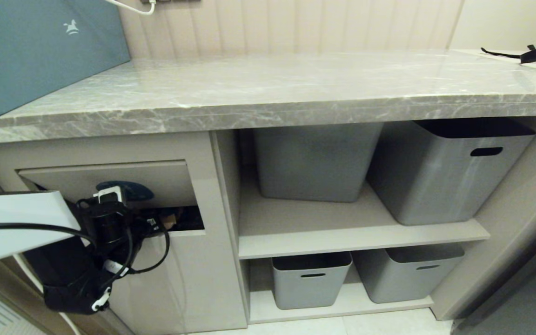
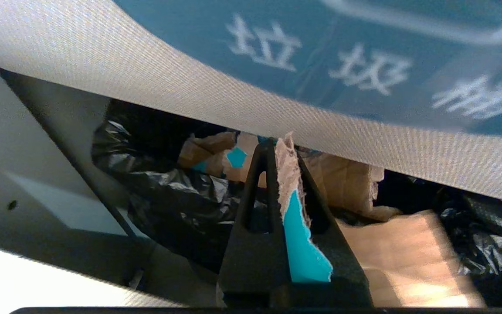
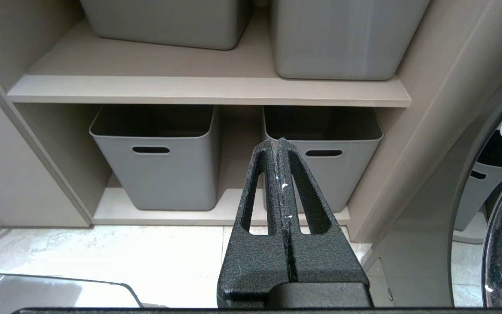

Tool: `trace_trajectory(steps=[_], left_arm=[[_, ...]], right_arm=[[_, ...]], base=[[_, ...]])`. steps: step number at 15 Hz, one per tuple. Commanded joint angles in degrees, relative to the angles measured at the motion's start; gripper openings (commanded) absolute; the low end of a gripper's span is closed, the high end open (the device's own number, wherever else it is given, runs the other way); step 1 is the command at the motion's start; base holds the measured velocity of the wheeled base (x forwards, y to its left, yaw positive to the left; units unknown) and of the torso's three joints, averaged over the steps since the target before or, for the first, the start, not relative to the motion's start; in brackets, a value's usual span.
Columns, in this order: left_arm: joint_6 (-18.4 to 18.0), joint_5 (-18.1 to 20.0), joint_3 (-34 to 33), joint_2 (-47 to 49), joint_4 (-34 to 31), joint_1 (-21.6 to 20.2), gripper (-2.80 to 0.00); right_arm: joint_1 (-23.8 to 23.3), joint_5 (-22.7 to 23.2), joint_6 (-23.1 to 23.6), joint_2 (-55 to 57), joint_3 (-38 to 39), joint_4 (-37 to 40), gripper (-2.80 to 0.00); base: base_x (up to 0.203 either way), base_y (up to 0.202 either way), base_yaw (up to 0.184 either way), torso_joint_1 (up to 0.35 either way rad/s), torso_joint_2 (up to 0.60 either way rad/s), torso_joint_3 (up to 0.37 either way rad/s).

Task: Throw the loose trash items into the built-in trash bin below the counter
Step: Put the garbage in the trash can

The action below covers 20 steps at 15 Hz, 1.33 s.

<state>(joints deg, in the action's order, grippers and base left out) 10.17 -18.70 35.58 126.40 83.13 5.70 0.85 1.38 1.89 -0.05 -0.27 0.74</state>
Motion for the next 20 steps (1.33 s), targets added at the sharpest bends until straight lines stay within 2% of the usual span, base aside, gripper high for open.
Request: trace_trajectory(steps=[1, 7, 10, 15, 20], left_arm=[[0.19, -0.27, 0.20, 0.97, 0.46, 0.53, -2.80], [0.64, -0.25, 0.57, -1.04, 0.54, -0.81, -2.80], [4.49, 0.06, 4.23, -1.67, 0.54, -1.65, -2.80], [4.64, -0.02, 1.12, -1.58, 0.37, -1.98, -2.80], [4.26, -0.19, 1.33, 0.24, 0.28, -1.84, -2.80]], right_arm=[[0.03, 0.03, 0.04, 0.05, 0.00, 0.00, -2.80], [0.03, 0.03, 0.04, 0.05, 0.00, 0.05, -2.80], [0.03, 0.03, 0.04, 0.05, 0.00, 0.05, -2.80], [0.03, 0.03, -0.04, 0.05, 0.00, 0.05, -2.80], [0.03, 0.03, 0.04, 0.05, 0.00, 0.04, -2.80]], base=[[0.000, 0.000, 0.000, 0.000, 0.00, 0.000], [0.000, 0.000, 0.000, 0.000, 0.00, 0.000], [0.000, 0.000, 0.000, 0.000, 0.00, 0.000], [0.000, 0.000, 0.000, 0.000, 0.00, 0.000], [0.000, 0.000, 0.000, 0.000, 0.00, 0.000]])
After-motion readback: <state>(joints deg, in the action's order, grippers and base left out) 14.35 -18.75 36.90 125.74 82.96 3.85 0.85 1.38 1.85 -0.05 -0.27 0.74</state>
